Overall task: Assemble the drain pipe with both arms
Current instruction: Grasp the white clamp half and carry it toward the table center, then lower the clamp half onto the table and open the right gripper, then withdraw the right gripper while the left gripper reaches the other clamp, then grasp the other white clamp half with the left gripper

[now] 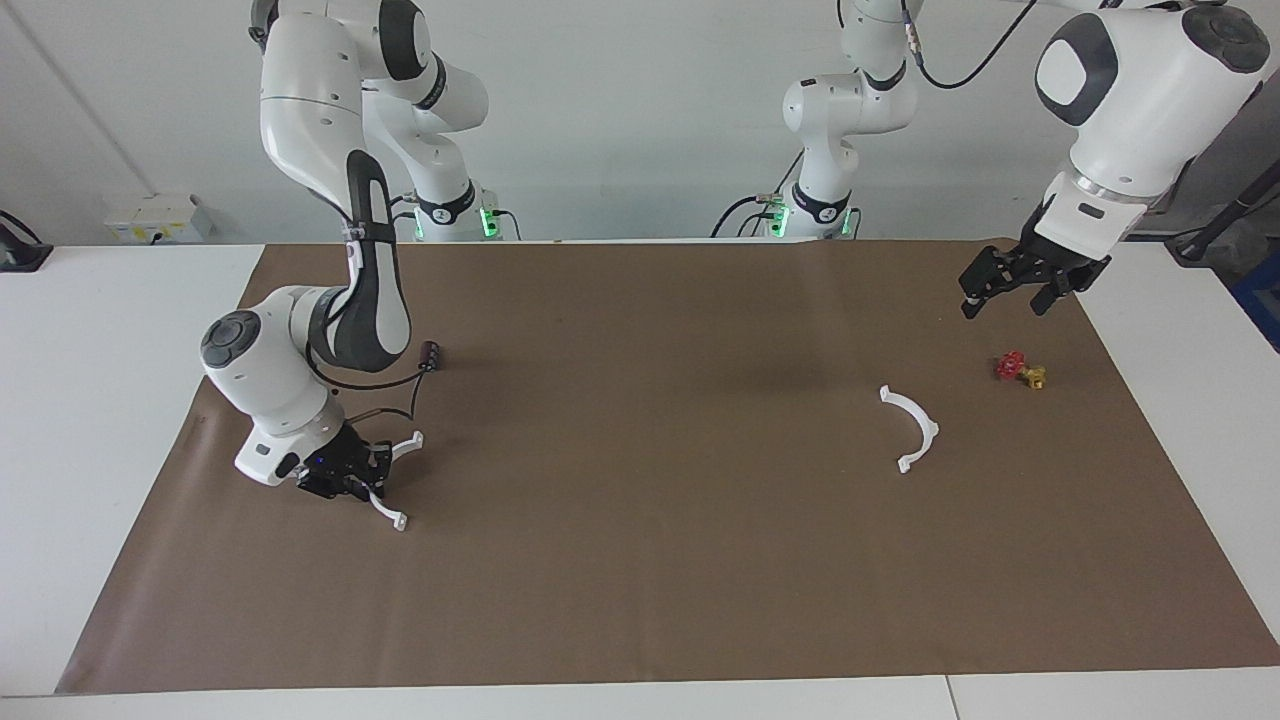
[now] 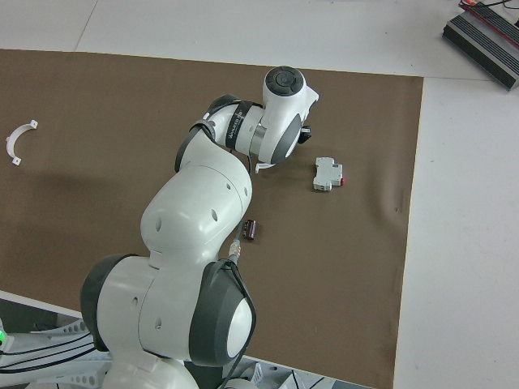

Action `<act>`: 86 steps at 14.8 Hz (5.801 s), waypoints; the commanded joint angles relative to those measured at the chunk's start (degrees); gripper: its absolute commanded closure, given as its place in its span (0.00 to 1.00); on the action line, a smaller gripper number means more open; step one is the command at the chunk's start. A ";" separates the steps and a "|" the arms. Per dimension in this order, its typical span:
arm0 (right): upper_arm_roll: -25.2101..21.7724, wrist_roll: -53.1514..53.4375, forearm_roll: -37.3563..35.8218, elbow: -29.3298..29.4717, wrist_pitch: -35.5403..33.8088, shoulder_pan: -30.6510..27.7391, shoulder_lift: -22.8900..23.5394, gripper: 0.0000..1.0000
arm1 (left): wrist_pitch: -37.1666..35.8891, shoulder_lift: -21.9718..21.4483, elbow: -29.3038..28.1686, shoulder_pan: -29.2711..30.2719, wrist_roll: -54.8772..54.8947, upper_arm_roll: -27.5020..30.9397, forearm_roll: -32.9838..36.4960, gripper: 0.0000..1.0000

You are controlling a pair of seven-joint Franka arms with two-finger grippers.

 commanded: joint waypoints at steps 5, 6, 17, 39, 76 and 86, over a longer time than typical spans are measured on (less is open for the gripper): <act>-0.16 20.33 -7.48 6.69 -7.03 12.61 -1.44 1.00 | 1.41 -0.85 -1.65 0.33 0.39 0.00 -0.63 0.00; 0.10 24.91 -7.49 6.86 -6.59 14.90 -1.44 1.00 | 1.41 -0.85 -1.65 0.33 0.39 0.00 -0.63 0.00; 0.10 42.96 -10.56 9.94 -4.22 33.72 4.53 1.00 | 1.59 -0.85 -1.65 0.33 0.39 0.00 -0.63 0.00; -0.51 47.20 -13.90 9.68 -7.81 32.87 -2.48 0.00 | 2.81 0.28 -2.17 0.42 0.74 0.09 0.24 0.00; 0.72 31.11 -20.14 7.83 -42.36 0.60 -30.36 0.00 | 39.11 12.24 -24.76 1.03 -3.91 1.58 7.19 0.00; 2.21 31.20 -19.27 7.30 -42.54 -0.81 -30.54 0.00 | 41.94 8.64 -31.27 -0.28 -4.35 1.49 7.19 0.00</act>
